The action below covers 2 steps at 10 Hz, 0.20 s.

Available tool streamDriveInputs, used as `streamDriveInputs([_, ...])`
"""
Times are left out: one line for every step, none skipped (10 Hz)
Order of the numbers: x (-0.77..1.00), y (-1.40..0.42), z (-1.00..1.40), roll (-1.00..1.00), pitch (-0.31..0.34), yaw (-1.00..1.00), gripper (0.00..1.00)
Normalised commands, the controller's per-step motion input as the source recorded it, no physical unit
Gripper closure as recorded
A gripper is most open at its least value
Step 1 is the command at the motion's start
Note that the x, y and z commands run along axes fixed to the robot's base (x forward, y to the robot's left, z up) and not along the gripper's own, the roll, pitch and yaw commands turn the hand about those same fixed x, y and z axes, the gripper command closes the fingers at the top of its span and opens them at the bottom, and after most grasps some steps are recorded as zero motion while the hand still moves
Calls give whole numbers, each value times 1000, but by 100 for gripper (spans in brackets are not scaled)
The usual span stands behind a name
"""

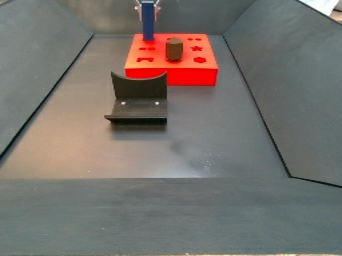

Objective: Pick up the rectangle object. Move up. Move to above the board. Insert the rectangle object.
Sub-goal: Insert the rectangle object.

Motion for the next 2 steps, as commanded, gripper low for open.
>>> streamDriveInputs([0, 3, 0, -7, -13, 0, 100])
streamDriveInputs([0, 0, 0, 0, 0, 0, 100])
